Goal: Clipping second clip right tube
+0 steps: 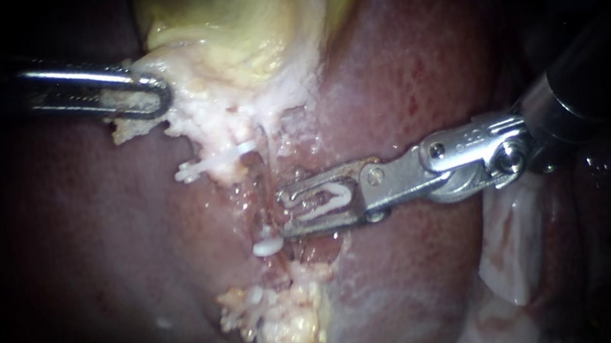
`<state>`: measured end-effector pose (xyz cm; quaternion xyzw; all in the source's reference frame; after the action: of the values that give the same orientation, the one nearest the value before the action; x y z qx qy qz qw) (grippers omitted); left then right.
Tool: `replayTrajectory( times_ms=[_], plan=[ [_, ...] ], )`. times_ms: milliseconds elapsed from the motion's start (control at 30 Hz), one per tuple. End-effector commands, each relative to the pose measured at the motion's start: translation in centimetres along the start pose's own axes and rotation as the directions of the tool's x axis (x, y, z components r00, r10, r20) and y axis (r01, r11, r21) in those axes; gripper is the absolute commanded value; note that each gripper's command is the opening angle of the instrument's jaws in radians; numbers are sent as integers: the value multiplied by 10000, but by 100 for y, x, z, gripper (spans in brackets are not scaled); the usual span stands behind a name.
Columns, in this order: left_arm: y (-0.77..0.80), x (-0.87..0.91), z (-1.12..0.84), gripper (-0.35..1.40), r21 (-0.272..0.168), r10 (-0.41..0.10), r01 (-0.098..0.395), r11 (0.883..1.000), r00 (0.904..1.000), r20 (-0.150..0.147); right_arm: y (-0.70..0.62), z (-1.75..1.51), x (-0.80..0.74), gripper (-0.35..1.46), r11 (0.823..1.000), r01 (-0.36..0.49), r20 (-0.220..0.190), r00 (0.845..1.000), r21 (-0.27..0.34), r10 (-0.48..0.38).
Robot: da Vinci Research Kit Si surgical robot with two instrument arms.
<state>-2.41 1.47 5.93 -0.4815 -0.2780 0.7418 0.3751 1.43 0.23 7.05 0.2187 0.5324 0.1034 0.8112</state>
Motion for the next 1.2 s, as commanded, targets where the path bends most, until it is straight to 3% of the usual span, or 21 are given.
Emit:
replayTrajectory(
  times_ms=[33, 533, 733, 967, 1200],
  plan=[
    [0, 0, 0, -35, -8, 2, -2, 10000, 10000, -1, 0, -1, 0, 11, 10000, 1, -1, 10000, 1, -1],
    [0, -1, -2, -35, -15, 5, -5, 10000, 10000, 2, -5, -18, 0, 42, 10000, -57, -42, 10000, 66, 58],
    [0, -1, -2, -35, -16, 6, -6, 10000, 10000, 2, -8, -17, 4, 45, 9962, -773, -313, 9964, 391, 786],
    [0, -1, -2, -35, -15, 5, -5, 10000, 10000, 2, -7, -9, 7, 49, 9772, -2066, -504, 9766, 487, 2090],
    [0, -1, -1, -35, -13, 4, -4, 10000, 10000, 1, -8, 1, 10, 49, 9422, -3206, -874, 9403, 971, 3290]
  ],
)
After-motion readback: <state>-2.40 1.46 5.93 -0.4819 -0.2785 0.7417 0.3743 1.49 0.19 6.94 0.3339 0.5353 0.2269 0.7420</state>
